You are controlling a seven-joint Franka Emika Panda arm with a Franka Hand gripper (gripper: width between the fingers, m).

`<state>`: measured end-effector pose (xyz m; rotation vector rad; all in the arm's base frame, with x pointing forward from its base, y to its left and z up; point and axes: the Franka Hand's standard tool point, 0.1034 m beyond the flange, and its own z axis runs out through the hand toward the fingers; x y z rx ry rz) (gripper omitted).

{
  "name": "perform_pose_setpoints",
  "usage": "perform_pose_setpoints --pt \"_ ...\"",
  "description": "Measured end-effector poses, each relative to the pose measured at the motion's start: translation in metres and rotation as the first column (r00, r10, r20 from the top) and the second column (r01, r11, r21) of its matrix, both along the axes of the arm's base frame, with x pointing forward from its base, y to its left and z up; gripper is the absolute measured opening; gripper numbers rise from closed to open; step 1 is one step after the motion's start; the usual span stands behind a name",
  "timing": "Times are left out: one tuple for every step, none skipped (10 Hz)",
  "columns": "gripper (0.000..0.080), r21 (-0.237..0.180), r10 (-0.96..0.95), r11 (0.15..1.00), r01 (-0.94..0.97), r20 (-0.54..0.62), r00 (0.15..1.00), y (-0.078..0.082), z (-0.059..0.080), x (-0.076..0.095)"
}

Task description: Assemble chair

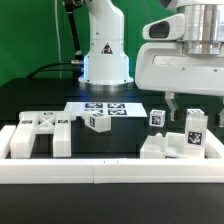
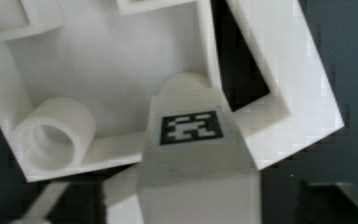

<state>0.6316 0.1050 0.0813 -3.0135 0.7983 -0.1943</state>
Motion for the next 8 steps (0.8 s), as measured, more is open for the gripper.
perform_pose_setpoints --pt "0.0617 -0.002 0.041 0.999 -0.041 0.006 0.999 0.002 0.006 0.002" --pt "0.0617 -0.008 0.112 0.994 -0.112 0.011 0.994 0.003 0.012 0.002" --pt "0.0642 -0.014 0.180 0.984 -0.180 0.010 0.984 0.000 0.018 -0.002" --pt "0.0642 -0.014 0.198 0.980 -0.198 0.009 0.980 -0.007 0.026 -0.008" --pt "0.0648 -0.012 0.190 0.982 -0.190 0.009 0.982 -0.011 0.030 -0.012" --pt "0.0648 -0.012 0.191 0.982 -0.191 0.007 0.982 -0.010 0.028 -0.012" --pt "0.0649 -0.013 0.191 0.981 -0.191 0.006 0.982 -0.010 0.027 -0.013" --pt "0.0649 -0.013 0.191 0.982 -0.191 0.006 0.982 -0.010 0.027 -0.013"
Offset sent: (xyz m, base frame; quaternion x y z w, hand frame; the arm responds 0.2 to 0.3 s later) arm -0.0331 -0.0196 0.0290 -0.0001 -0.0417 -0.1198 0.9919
